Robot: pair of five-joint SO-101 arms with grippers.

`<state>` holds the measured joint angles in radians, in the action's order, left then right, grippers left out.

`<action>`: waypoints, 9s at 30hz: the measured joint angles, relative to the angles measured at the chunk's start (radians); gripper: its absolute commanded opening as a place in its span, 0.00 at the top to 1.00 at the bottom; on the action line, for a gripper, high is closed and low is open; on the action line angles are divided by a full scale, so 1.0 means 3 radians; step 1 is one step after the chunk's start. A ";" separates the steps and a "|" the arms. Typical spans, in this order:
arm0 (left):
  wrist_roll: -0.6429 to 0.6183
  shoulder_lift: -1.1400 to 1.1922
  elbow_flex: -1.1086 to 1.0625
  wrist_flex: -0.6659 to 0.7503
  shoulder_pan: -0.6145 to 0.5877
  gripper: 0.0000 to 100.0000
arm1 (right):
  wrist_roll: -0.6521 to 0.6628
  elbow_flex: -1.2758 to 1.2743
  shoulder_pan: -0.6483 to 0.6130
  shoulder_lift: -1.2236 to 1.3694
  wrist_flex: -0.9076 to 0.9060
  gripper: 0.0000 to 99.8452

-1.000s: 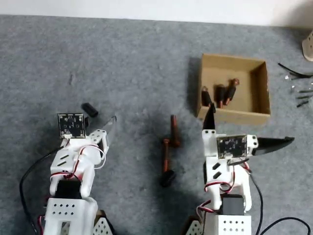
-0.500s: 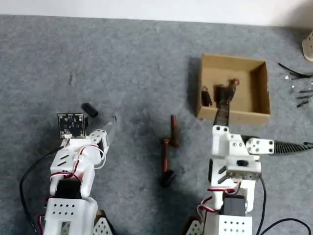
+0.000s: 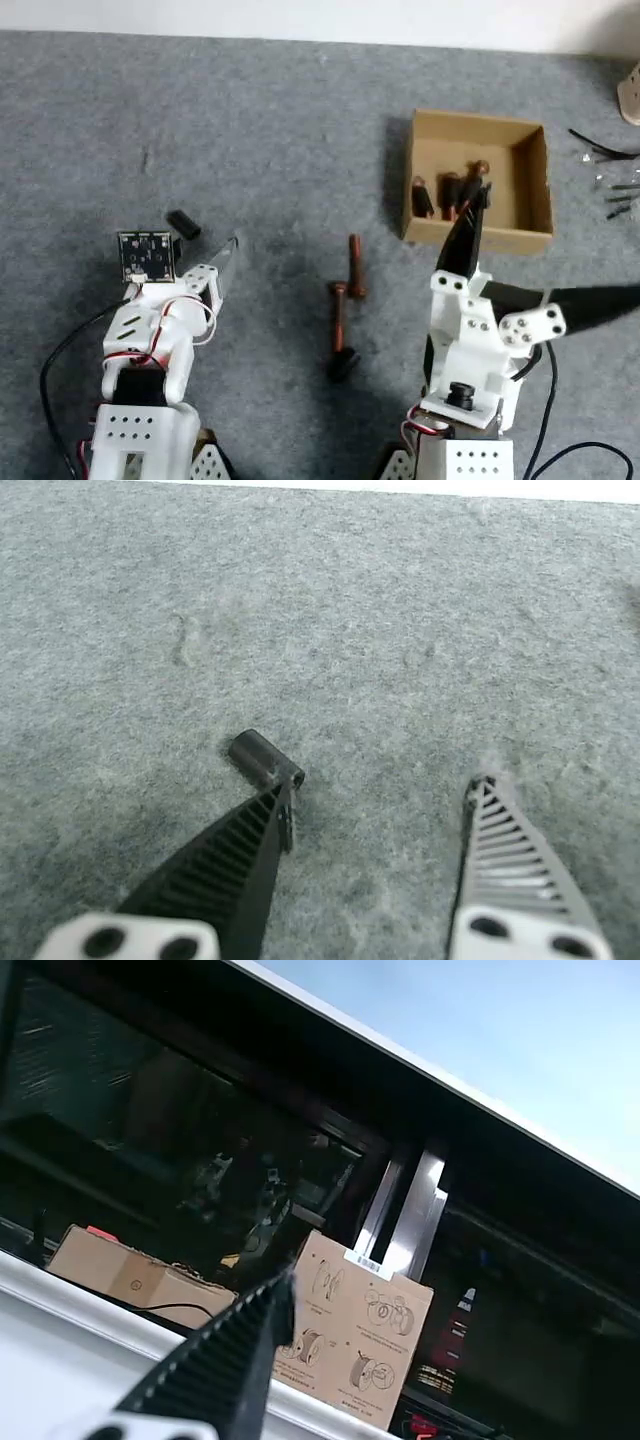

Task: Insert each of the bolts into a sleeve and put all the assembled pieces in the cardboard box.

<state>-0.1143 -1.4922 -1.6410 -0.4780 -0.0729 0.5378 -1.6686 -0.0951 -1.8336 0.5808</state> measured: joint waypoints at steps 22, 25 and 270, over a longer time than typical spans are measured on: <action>0.0000 0.0000 0.0000 0.0000 0.0000 0.74 | 0.0020 0.0000 0.0077 0.0000 -0.3186 0.99; 0.0000 0.0000 0.0000 0.0000 0.0000 0.74 | 0.0020 0.0000 0.0077 0.0000 -0.3534 0.99; -0.1089 0.3867 0.2076 0.0036 0.2261 0.80 | -0.0614 0.0036 -0.0113 0.0031 -0.4731 1.00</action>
<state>-0.4411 -0.3322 -1.0180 -0.4672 0.6053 0.3537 -1.6579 -0.1289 -1.8243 -0.8385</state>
